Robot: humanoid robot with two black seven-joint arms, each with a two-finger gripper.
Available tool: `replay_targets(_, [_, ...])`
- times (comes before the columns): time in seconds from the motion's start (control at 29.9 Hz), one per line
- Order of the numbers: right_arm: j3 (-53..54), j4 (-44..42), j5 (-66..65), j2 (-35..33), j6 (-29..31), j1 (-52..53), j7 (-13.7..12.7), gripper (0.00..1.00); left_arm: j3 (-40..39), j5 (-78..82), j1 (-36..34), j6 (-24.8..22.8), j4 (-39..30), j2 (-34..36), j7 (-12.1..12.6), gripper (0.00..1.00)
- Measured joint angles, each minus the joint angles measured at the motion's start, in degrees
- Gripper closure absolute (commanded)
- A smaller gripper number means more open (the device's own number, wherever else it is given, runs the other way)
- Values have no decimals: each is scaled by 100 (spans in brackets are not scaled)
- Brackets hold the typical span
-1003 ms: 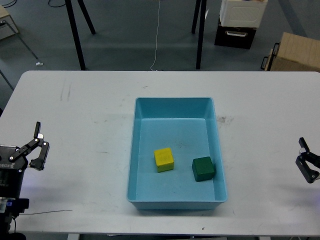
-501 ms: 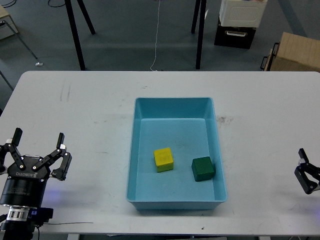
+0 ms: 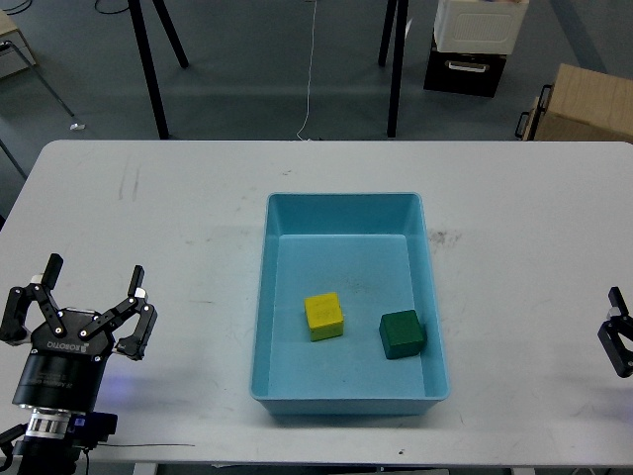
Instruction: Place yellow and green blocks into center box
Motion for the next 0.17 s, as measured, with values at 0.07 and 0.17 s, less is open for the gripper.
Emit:
replay_targets(0.07, [-36,-3,-1,-13,-4,16,0,0,-5,0,0,0,-5,0,0,0])
replay_targets(0.17, [-90,-2,-8,-60,-20,59,0,0,6,0,0,0,-6,0,0,0])
